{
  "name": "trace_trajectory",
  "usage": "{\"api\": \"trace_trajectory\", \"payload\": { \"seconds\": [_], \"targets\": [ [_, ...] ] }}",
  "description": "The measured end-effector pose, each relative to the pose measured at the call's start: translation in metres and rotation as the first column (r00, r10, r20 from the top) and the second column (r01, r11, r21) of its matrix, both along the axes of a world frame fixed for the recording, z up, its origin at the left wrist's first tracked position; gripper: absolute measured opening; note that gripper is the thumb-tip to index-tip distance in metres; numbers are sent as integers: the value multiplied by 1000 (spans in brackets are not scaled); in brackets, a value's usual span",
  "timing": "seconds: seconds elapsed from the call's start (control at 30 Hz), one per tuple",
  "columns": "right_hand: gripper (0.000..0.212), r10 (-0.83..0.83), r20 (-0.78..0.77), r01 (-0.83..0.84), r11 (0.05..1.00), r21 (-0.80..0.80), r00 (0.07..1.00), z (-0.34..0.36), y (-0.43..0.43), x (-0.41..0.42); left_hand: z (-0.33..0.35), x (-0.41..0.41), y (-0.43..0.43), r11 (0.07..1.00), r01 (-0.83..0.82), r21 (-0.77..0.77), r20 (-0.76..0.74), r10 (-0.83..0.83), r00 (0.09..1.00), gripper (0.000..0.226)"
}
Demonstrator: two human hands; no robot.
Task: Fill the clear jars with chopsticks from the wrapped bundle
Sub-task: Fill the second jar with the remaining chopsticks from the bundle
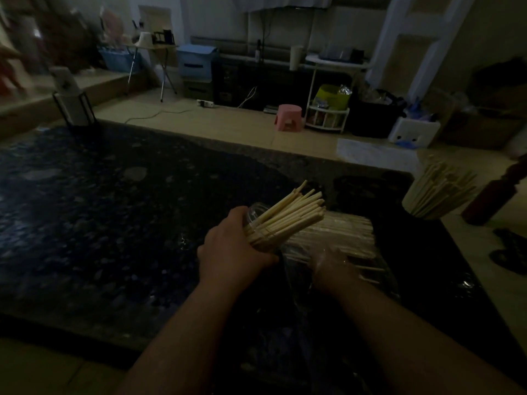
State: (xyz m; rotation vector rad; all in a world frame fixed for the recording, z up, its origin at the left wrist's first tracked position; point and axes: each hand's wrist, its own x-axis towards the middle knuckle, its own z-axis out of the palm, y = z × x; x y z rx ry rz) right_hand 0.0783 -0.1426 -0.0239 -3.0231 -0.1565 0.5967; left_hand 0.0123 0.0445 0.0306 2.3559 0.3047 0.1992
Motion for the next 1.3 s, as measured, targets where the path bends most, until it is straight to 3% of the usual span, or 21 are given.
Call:
{"api": "trace_trajectory", "payload": {
  "seconds": [0.17, 0.23, 0.5, 0.67, 0.77, 1.07, 1.17, 1.3],
  "targets": [
    [45, -24, 89, 33, 994, -101, 996, -10, -1, -7, 1, -1, -1, 1000, 2, 12, -7, -2, 1000, 97],
    [53, 14, 101, -2, 994, -111, 995, -10, -2, -17, 2, -1, -1, 1000, 8, 8, -6, -8, 1000, 97],
    [46, -73, 152, 32, 966, 257, 986, 14, -6, -54, 7, -6, -1, 1000, 19, 22, -4, -19, 1000, 95],
    [34, 2, 254, -41, 988, 147, 967, 23, -12, -76, 9, -10, -8, 1000, 30, 9, 1, -30, 1000, 97],
    [35, 82, 249, -138, 966, 218, 965, 29, -16, -85, 10, -13, -13, 999, 41, 21, 7, -41, 999, 95],
    [19, 116, 253, -180, 953, 243, 960, 75, -22, -111, 9, -17, -16, 997, 18, 78, 17, -20, 1000, 93],
    [18, 191, 360, -267, 947, 176, 913, 96, -26, -116, 6, -16, -14, 995, -4, 95, -9, 5, 1000, 90],
    [32, 240, 577, -355, 930, 95, 781, 103, -39, -111, 3, -14, -14, 984, -9, 178, -23, 14, 1000, 93]
  ]
}}
